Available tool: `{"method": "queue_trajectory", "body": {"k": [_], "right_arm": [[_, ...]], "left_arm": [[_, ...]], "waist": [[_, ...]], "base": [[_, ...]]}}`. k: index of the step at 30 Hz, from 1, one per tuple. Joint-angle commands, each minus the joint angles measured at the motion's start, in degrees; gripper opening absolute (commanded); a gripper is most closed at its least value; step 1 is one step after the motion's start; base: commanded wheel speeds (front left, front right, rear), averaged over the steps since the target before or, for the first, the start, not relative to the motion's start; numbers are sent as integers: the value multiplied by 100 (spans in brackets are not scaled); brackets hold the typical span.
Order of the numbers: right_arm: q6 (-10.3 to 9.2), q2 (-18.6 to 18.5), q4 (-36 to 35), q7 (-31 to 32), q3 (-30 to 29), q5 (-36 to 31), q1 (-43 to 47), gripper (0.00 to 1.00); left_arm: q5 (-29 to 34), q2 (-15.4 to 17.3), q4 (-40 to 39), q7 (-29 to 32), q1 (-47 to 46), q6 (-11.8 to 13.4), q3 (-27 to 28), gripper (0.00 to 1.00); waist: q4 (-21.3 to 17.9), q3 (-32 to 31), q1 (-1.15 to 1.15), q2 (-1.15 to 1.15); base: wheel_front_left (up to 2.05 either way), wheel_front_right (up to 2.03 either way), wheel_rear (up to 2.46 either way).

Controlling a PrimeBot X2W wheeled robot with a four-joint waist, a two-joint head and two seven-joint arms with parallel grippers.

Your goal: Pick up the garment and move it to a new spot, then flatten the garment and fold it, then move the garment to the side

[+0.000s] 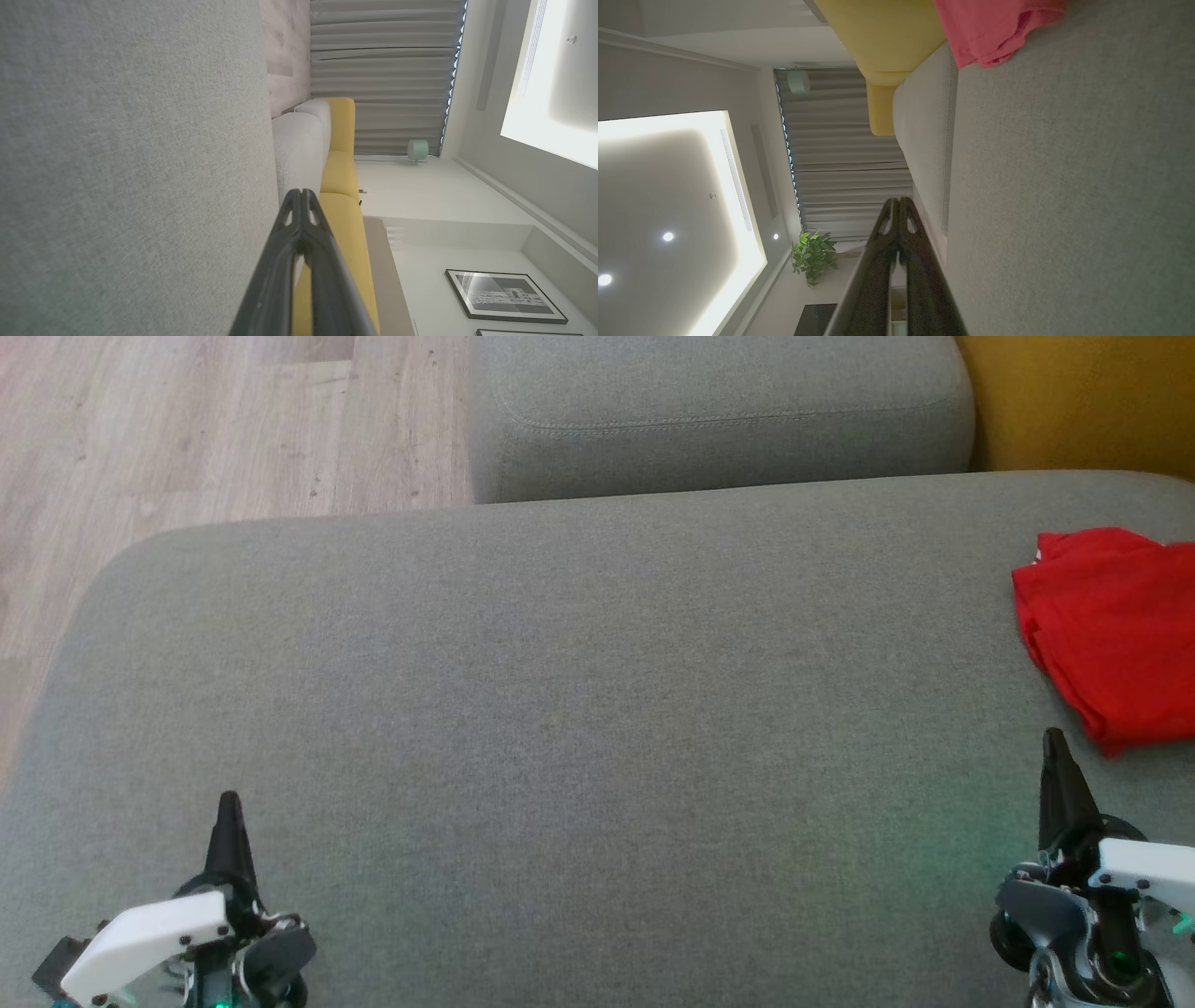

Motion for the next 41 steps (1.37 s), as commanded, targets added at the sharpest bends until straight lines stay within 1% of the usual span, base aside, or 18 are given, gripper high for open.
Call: {"method": "queue_trajectory", "body": {"k": [1,41], "right_arm": [[41,-19,-212,37,113,-11,-281,0],[41,-18,-212,38,111,-13,-281,0]], "left_arm": [[57,20,-161,39,-292,-40,232,0],[62,17,-161,43,-293,-40,238,0]], "waist": [[0,0,0,0],[0,0,0,0]], "base": [[0,0,0],[0,0,0]]}}
